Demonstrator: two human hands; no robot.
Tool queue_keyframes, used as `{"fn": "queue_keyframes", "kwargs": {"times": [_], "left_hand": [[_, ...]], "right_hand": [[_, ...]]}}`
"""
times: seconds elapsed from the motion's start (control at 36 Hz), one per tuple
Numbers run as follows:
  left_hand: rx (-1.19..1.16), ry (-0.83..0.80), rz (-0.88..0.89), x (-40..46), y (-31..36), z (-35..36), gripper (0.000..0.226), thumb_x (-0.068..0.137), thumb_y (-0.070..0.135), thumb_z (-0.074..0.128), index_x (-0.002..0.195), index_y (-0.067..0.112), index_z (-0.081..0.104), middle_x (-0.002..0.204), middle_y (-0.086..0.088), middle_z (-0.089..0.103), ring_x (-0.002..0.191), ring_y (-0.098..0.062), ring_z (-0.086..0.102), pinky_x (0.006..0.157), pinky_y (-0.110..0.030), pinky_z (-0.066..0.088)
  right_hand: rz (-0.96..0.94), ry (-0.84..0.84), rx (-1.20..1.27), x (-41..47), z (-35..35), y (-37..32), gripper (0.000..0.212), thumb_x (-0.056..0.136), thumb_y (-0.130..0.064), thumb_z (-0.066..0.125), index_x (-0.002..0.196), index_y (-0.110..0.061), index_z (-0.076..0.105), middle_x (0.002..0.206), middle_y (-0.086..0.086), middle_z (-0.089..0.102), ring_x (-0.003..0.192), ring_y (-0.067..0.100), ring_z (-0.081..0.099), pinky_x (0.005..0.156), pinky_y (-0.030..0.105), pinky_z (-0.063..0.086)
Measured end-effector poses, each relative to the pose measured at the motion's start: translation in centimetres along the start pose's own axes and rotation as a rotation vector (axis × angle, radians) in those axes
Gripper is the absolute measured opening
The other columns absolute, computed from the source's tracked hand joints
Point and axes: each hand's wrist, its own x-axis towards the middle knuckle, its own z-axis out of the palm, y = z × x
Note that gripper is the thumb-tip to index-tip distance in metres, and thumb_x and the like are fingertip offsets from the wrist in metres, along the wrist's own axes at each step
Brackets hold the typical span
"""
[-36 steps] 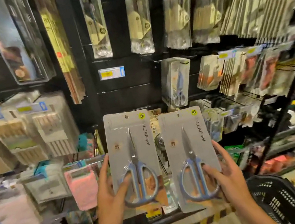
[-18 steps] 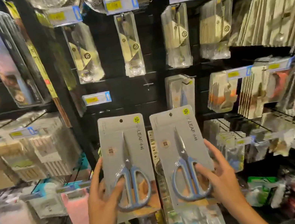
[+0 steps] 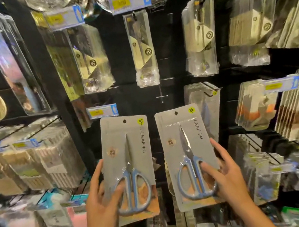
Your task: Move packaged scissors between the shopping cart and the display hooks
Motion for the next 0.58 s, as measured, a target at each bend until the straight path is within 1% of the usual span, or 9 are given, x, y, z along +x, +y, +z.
{"fn": "queue_keyframes", "kwargs": {"times": [0.06, 0.08, 0.14, 0.22, 0.28, 0.36, 0.42, 0.5, 0.58], "left_hand": [[-0.007, -0.005, 0.007, 1.3, -0.2, 0.0, 0.072, 0.084, 0.019, 0.071, 0.142, 0.051, 0.043, 0.116, 0.036, 0.064, 0.108, 0.009, 0.063, 0.072, -0.012, 0.056], [-0.014, -0.007, 0.011, 1.9, -0.3, 0.0, 0.072, 0.084, 0.021, 0.072, 0.14, 0.055, 0.043, 0.123, 0.032, 0.063, 0.112, 0.005, 0.062, 0.078, -0.016, 0.056], [-0.017, -0.013, 0.023, 3.1, -0.9, -0.1, 0.074, 0.084, 0.021, 0.073, 0.138, 0.06, 0.041, 0.136, 0.02, 0.059, 0.121, -0.006, 0.06, 0.091, -0.031, 0.055], [-0.023, -0.007, 0.042, 4.5, -1.5, -0.1, 0.075, 0.082, 0.026, 0.073, 0.139, 0.062, 0.04, 0.14, 0.012, 0.058, 0.124, -0.013, 0.06, 0.098, -0.043, 0.053], [-0.031, -0.002, 0.057, 5.2, -1.8, -0.2, 0.074, 0.082, 0.025, 0.072, 0.139, 0.061, 0.04, 0.139, 0.014, 0.059, 0.124, -0.011, 0.06, 0.1, -0.045, 0.051], [-0.035, -0.005, 0.07, 6.4, -2.2, -0.6, 0.075, 0.082, 0.023, 0.072, 0.138, 0.061, 0.041, 0.138, 0.017, 0.059, 0.124, -0.012, 0.06, 0.102, -0.049, 0.05], [-0.03, -0.008, 0.084, 7.2, -2.3, -0.8, 0.075, 0.081, 0.023, 0.072, 0.138, 0.061, 0.041, 0.138, 0.018, 0.059, 0.124, -0.011, 0.06, 0.103, -0.052, 0.05], [-0.021, -0.013, 0.111, 8.1, -2.3, -0.9, 0.074, 0.082, 0.025, 0.072, 0.139, 0.06, 0.041, 0.136, 0.027, 0.057, 0.123, -0.005, 0.059, 0.103, -0.051, 0.049], [-0.039, -0.028, 0.112, 8.8, -2.3, -0.8, 0.075, 0.083, 0.027, 0.077, 0.139, 0.06, 0.041, 0.132, 0.033, 0.058, 0.119, 0.0, 0.06, 0.102, -0.047, 0.049]], "right_hand": [[-0.014, -0.001, -0.017, 1.3, 0.5, 0.1, 0.07, 0.091, 0.0, 0.067, 0.148, -0.033, 0.043, 0.132, -0.007, 0.067, 0.118, 0.015, 0.066, 0.095, 0.034, 0.058], [-0.026, -0.003, -0.03, 2.0, 0.8, 0.2, 0.07, 0.091, -0.001, 0.067, 0.148, -0.033, 0.043, 0.134, -0.006, 0.065, 0.12, 0.014, 0.065, 0.096, 0.035, 0.057], [-0.051, -0.004, -0.047, 3.1, 1.3, 0.4, 0.069, 0.091, -0.001, 0.067, 0.148, -0.032, 0.043, 0.133, -0.008, 0.066, 0.12, 0.013, 0.065, 0.094, 0.031, 0.058], [-0.078, 0.007, -0.05, 4.5, 2.2, 1.0, 0.067, 0.091, 0.0, 0.067, 0.146, -0.03, 0.045, 0.126, -0.017, 0.068, 0.118, 0.01, 0.066, 0.087, 0.025, 0.058], [-0.091, 0.009, -0.049, 5.3, 2.8, 1.3, 0.067, 0.09, -0.002, 0.068, 0.146, -0.031, 0.045, 0.131, -0.018, 0.065, 0.12, 0.01, 0.064, 0.093, 0.032, 0.058], [-0.117, 0.012, -0.058, 6.3, 3.8, 2.0, 0.068, 0.09, -0.006, 0.069, 0.147, -0.033, 0.044, 0.142, -0.013, 0.058, 0.128, 0.01, 0.059, 0.105, 0.045, 0.051], [-0.124, 0.014, -0.059, 6.8, 4.5, 2.4, 0.068, 0.09, -0.008, 0.069, 0.148, -0.034, 0.043, 0.146, -0.012, 0.055, 0.132, 0.011, 0.056, 0.109, 0.048, 0.048], [-0.098, 0.007, -0.02, 7.5, 5.2, 3.2, 0.068, 0.091, -0.009, 0.07, 0.146, -0.039, 0.044, 0.144, -0.008, 0.057, 0.13, 0.015, 0.058, 0.108, 0.053, 0.048], [-0.084, 0.016, -0.027, 7.7, 5.3, 4.0, 0.068, 0.09, -0.01, 0.07, 0.144, -0.043, 0.045, 0.144, -0.009, 0.057, 0.129, 0.013, 0.059, 0.108, 0.05, 0.048]]}}
